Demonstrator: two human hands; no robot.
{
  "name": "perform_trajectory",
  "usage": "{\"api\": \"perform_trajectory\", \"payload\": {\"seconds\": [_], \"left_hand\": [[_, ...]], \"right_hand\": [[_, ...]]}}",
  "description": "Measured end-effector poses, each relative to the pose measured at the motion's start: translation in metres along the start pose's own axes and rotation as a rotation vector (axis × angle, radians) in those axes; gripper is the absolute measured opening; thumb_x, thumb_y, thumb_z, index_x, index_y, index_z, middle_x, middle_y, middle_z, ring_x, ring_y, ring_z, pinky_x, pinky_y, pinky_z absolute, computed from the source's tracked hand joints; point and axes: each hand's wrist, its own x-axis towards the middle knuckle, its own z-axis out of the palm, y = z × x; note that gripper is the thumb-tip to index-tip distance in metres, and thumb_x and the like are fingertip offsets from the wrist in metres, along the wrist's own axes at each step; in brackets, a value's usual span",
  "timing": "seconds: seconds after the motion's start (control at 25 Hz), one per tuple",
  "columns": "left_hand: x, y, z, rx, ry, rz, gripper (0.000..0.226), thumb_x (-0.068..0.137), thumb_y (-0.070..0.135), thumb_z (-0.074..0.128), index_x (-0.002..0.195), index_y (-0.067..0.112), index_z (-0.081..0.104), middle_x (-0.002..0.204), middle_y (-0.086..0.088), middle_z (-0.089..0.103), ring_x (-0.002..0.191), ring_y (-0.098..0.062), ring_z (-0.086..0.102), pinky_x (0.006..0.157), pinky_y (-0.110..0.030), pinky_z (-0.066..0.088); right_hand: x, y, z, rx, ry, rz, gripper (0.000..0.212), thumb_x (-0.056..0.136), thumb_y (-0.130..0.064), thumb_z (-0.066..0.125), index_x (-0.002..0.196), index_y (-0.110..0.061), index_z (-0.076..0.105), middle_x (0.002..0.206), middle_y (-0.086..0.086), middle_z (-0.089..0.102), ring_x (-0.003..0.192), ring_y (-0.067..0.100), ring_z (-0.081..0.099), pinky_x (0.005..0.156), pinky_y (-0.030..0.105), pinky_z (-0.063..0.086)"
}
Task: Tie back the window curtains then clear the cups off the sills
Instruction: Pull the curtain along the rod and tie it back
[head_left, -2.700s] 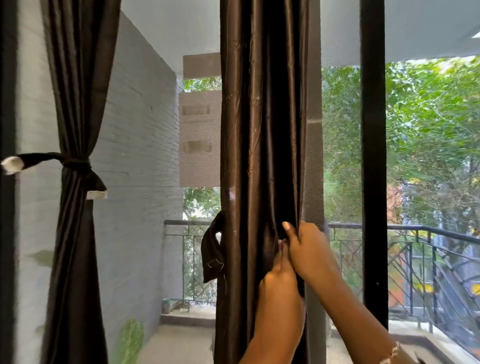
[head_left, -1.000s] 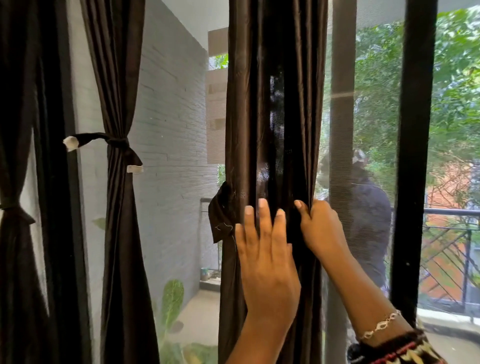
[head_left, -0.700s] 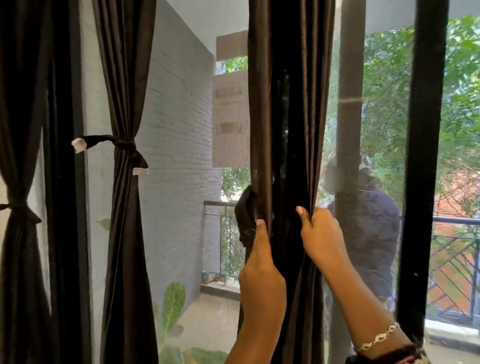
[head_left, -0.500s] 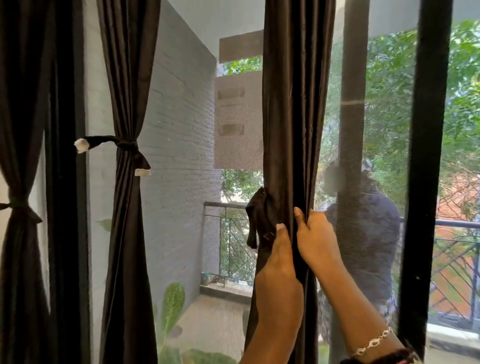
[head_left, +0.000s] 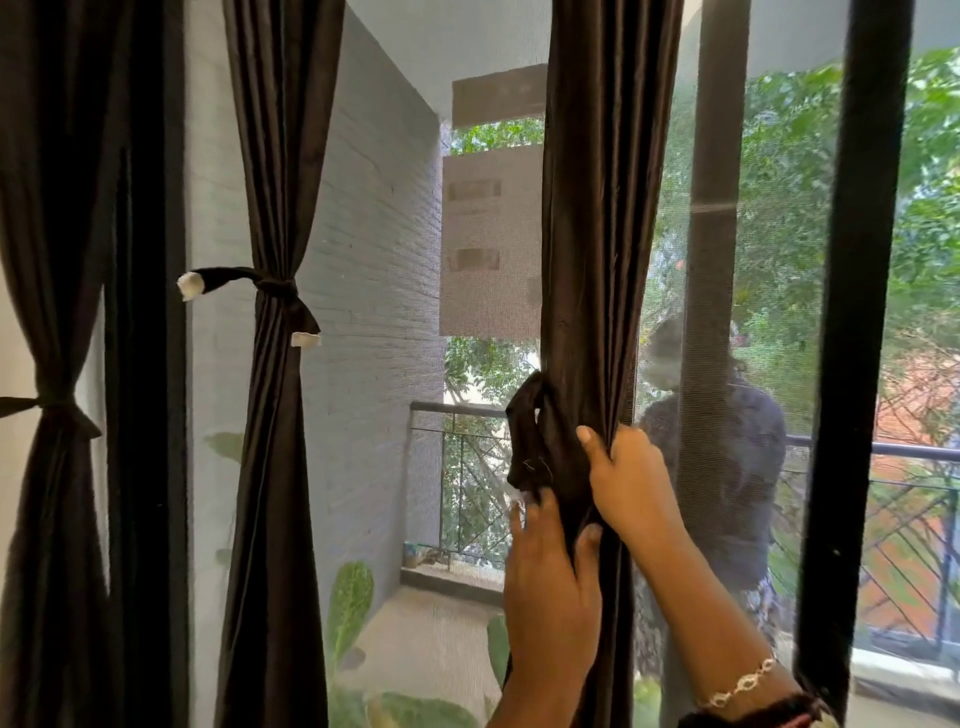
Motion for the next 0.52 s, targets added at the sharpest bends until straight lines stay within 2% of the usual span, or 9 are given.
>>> {"api": "perform_trajectory", "payload": {"seconds": [0.04, 0.12, 0.24, 0.32, 0.4, 0.48, 0.52], "left_hand": [[-0.002, -0.008, -0.001, -0.063, -0.029, -0.112, 0.110, 0.058, 0.087, -0.011, 0.147, 0.026, 0.010, 0.155, 0.007, 0.012, 0.144, -0.012, 0.009, 0.114, -0.033, 0.025], [0.001, -0.021, -0.004, -0.196, -0.015, -0.204, 0.109, 0.056, 0.090, -0.003, 0.147, 0.029, 0.000, 0.156, 0.008, 0.007, 0.144, -0.012, 0.006, 0.115, -0.034, 0.020], [0.021, -0.014, -0.013, -0.306, 0.043, -0.100, 0.098, 0.062, 0.089, 0.027, 0.141, 0.041, -0.006, 0.155, 0.007, 0.016, 0.140, -0.016, 0.024, 0.111, -0.040, 0.032], [0.040, -0.002, -0.022, -0.315, 0.150, -0.034, 0.088, 0.072, 0.065, 0.051, 0.143, 0.039, 0.005, 0.146, 0.005, 0.034, 0.129, -0.016, 0.041, 0.100, -0.038, 0.044], [0.057, 0.009, -0.029, -0.288, 0.242, 0.000, 0.077, 0.080, 0.039, 0.064, 0.143, 0.031, 0.022, 0.124, 0.002, 0.049, 0.111, -0.013, 0.051, 0.084, -0.028, 0.047], [0.068, 0.016, -0.032, -0.348, 0.182, 0.024, 0.068, 0.085, 0.021, 0.062, 0.142, 0.028, 0.026, 0.102, 0.003, 0.055, 0.092, -0.012, 0.058, 0.073, -0.024, 0.045], [0.071, 0.018, -0.033, -0.401, 0.120, 0.040, 0.065, 0.087, 0.016, 0.059, 0.141, 0.028, 0.026, 0.093, 0.006, 0.057, 0.084, -0.008, 0.060, 0.070, -0.023, 0.045]], "right_hand": [[-0.002, 0.000, 0.000, -0.016, 0.011, -0.009, 0.042, 0.098, -0.026, 0.041, 0.060, -0.022, 0.023, 0.061, -0.005, 0.033, 0.058, 0.013, 0.036, 0.050, 0.022, 0.028], [-0.007, 0.001, 0.000, 0.003, 0.042, -0.010, 0.043, 0.097, -0.025, 0.042, 0.059, -0.020, 0.024, 0.059, -0.005, 0.033, 0.052, 0.007, 0.032, 0.044, 0.019, 0.027], [-0.010, 0.002, 0.001, 0.049, 0.058, -0.005, 0.041, 0.097, -0.024, 0.045, 0.059, -0.018, 0.030, 0.057, -0.003, 0.037, 0.051, 0.009, 0.036, 0.045, 0.020, 0.026], [-0.012, 0.000, 0.000, 0.019, 0.059, -0.013, 0.040, 0.097, -0.024, 0.044, 0.059, -0.020, 0.030, 0.058, -0.004, 0.038, 0.052, 0.010, 0.037, 0.046, 0.022, 0.026], [-0.013, -0.001, -0.001, -0.034, 0.072, -0.028, 0.040, 0.097, -0.025, 0.042, 0.059, -0.020, 0.029, 0.058, -0.005, 0.037, 0.053, 0.011, 0.037, 0.047, 0.023, 0.026], [-0.013, -0.002, -0.003, -0.064, 0.082, -0.033, 0.040, 0.098, -0.024, 0.041, 0.060, -0.017, 0.030, 0.059, -0.005, 0.036, 0.052, 0.007, 0.035, 0.044, 0.021, 0.024], [-0.014, -0.001, -0.004, -0.068, 0.083, -0.034, 0.039, 0.098, -0.024, 0.041, 0.062, -0.013, 0.032, 0.059, -0.006, 0.036, 0.052, 0.006, 0.034, 0.045, 0.024, 0.023]]}}
